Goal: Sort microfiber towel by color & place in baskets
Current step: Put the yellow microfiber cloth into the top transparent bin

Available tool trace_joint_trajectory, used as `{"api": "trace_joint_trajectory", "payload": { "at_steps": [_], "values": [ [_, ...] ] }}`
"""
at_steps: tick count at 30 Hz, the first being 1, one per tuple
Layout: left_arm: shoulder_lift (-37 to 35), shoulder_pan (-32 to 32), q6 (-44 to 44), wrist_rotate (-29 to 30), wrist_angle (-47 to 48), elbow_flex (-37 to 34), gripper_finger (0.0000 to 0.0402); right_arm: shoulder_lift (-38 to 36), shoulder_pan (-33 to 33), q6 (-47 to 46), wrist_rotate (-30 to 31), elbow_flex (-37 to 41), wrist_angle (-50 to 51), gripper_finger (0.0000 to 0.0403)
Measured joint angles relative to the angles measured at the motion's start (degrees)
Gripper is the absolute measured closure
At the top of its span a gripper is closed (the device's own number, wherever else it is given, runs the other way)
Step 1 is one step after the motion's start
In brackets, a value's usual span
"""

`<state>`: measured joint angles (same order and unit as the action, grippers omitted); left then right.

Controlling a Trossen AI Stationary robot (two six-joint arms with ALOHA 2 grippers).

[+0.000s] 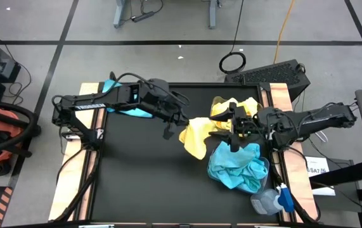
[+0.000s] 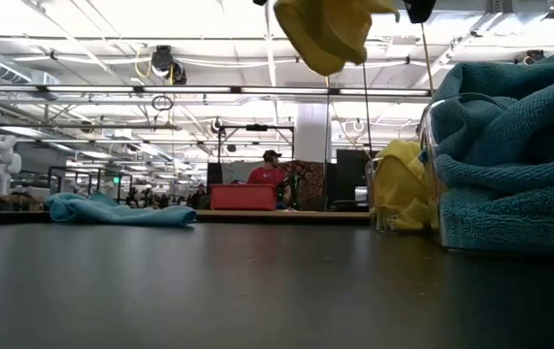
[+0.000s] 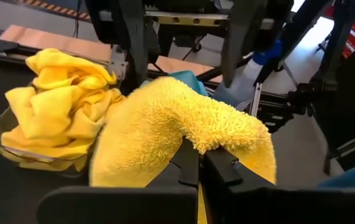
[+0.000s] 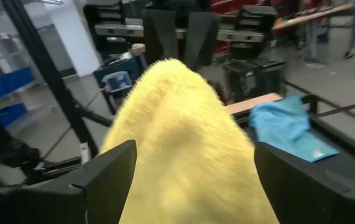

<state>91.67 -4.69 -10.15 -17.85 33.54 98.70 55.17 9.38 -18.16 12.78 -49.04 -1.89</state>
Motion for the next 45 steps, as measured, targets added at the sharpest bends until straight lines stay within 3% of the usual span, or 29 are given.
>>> {"api": "trace_joint_trajectory", "payload": {
  "at_steps": [11, 18, 26, 32, 36, 39, 45],
  "values": [
    [0.6, 1.2, -1.5, -3.4, -6.1, 0.0, 0.0402, 5.4, -0.4, -1.8, -2.7, 0.0, -2.4, 0.0086],
    [0.6, 1.5, -1.4, -4.2, -6.5, 0.0, 0.0402, 8.8, -0.5, -0.2, -6.0, 0.0, -11.1, 0.0102],
    [1.1, 1.6, -1.1, -5.0, -6.8, 0.0, 0.0402, 12.2, -0.5, -1.1, -8.6, 0.0, -13.2, 0.0179],
    [2.4, 1.8, -1.4, -5.7, -6.9, 0.0, 0.0396, 11.6, -1.6, -1.1, -8.2, 0.0, -13.4, 0.0293],
    [2.4, 1.9, -0.9, -0.1, -6.2, 0.0, 0.0353, 10.1, -2.1, -0.3, -8.2, 0.0, -12.3, 0.0385],
    [2.5, 1.9, 0.0, 2.9, -3.6, 0.0, 0.0296, 8.1, -2.1, -0.8, -7.5, 0.0, -8.8, 0.0389],
    [2.5, 1.7, 0.1, 4.0, 0.0, 0.0, 0.0166, 0.2, -2.0, -3.5, 0.0, -0.2, 9.4, 0.0398]
  ]
}}
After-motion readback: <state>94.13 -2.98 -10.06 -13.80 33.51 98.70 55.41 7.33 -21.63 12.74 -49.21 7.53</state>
